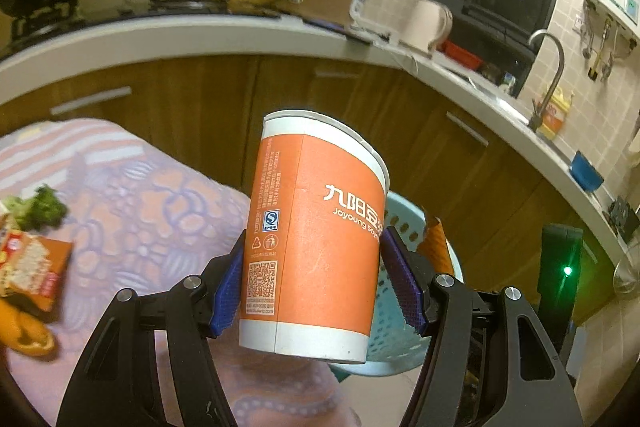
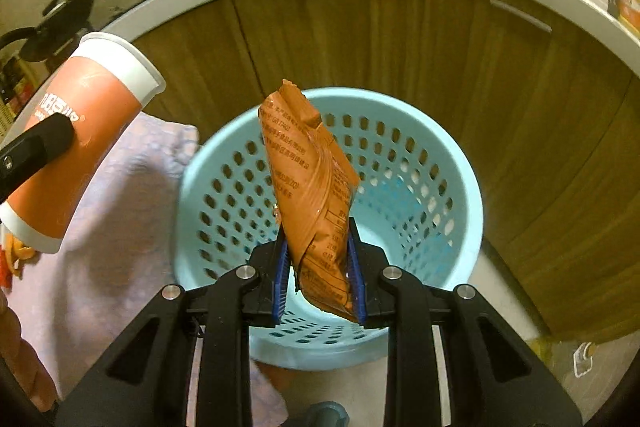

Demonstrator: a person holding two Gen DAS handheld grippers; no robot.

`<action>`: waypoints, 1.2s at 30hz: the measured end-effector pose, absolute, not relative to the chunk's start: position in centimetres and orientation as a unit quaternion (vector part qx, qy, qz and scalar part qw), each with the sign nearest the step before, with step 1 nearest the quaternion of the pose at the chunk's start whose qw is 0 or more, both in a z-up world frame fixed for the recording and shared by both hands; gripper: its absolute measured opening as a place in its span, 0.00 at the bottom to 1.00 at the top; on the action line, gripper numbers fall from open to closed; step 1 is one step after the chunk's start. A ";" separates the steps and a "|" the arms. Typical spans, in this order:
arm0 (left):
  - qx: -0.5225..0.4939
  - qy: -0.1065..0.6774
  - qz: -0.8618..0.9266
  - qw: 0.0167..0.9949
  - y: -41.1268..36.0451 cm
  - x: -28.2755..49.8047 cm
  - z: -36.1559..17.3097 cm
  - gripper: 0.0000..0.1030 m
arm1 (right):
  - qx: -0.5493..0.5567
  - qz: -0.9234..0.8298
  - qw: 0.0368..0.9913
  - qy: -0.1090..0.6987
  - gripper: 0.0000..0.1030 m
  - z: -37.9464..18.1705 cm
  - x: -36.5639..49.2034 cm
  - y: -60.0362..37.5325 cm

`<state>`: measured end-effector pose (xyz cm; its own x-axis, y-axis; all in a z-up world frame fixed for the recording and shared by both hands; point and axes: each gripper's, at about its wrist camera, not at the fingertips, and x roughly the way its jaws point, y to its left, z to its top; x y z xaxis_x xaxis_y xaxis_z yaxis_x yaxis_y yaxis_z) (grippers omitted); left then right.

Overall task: Collect trash
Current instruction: 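Drop the orange cup from the left tool while the right tool drops the wrapper into the basket, then move both open tools back over the table toward the plastic bags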

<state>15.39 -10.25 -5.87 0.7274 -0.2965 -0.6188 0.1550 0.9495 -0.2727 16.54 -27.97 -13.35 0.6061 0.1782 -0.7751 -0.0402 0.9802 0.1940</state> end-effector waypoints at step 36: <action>-0.144 0.270 -0.030 0.952 -0.4 3.9 -0.9 0.71 | 0.047 0.178 0.916 0.357 0.56 -5.8 10.1 -18.8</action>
<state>3.87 -0.39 -0.88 0.8526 -0.1348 -0.5049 -0.0207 0.9567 -0.2904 10.05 -18.83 -5.77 0.6819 0.3588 -0.6374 -0.2919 0.9325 0.2127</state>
